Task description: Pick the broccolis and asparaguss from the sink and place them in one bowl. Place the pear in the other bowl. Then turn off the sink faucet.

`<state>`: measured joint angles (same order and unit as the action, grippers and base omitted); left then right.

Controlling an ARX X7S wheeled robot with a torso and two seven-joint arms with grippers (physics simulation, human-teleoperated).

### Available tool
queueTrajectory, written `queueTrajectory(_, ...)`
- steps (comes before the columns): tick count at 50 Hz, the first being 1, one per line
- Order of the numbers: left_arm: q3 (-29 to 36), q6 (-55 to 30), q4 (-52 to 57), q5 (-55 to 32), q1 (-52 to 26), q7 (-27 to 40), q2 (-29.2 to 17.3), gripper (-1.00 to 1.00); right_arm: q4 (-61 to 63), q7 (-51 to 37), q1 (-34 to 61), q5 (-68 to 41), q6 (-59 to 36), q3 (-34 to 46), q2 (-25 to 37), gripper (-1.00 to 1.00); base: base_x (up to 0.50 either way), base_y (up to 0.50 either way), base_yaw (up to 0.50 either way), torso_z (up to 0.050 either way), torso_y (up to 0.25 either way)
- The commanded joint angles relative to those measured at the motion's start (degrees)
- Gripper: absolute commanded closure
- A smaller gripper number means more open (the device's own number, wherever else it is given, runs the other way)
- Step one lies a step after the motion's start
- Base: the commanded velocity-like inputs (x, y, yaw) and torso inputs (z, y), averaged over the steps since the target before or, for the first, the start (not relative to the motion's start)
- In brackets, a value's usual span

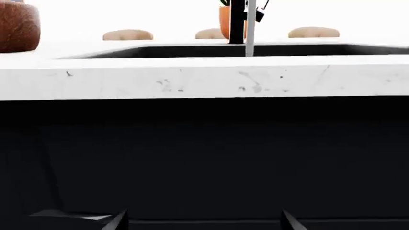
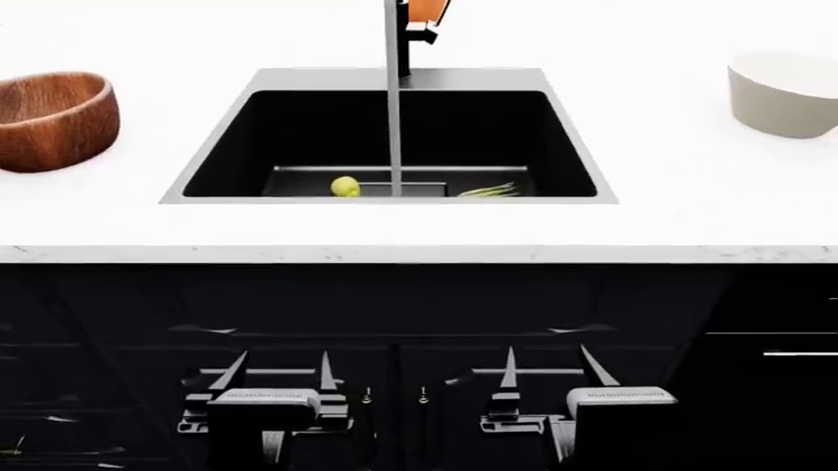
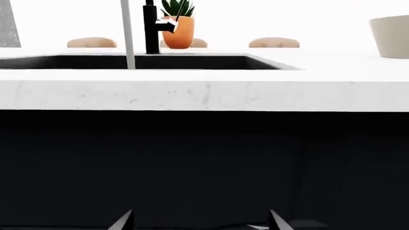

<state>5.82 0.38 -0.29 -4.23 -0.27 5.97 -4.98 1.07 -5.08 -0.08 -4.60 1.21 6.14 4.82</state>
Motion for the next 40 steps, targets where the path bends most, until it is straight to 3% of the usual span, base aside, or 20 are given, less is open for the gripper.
queueTrajectory(1,0.8,-0.8,1.3,-0.7,0.2,1.2,-0.8,-1.0,1.3,-0.7,-0.3,-0.6,0.2,1.2,0.9,-1.0,0.0,0.0,0.0,0.05,0.01)
queueTrajectory(9,0.8,-3.3,4.7,-0.9,0.2,2.4,-1.8,-1.0,5.2,-2.5,0.0,2.5,-1.7,2.6,2.3,-1.0,0.0,0.0,0.0,0.05,0.01)
queueTrajectory(15,0.2,-11.4,12.4,-2.4,-0.5,2.3,-3.9,-1.0,14.8,-1.3,2.0,3.4,-9.9,3.7,4.4,-1.0,0.0,0.0,0.0,0.05,0.01)
queueTrajectory(27,-3.9,-34.2,32.7,-12.2,-8.8,-0.1,-10.2,-1.0,37.2,6.6,10.3,-4.1,-35.1,4.3,9.4,-1.0,0.0,0.0,0.0,0.05,0.007)
queueTrajectory(40,-11.2,-62.5,39.7,-29.5,-25.6,-0.6,-12.3,-1.0,51.8,7.0,33.9,-23.1,-79.8,-6.5,6.1,-1.0,0.0,0.0,0.0,0.05,0.006)
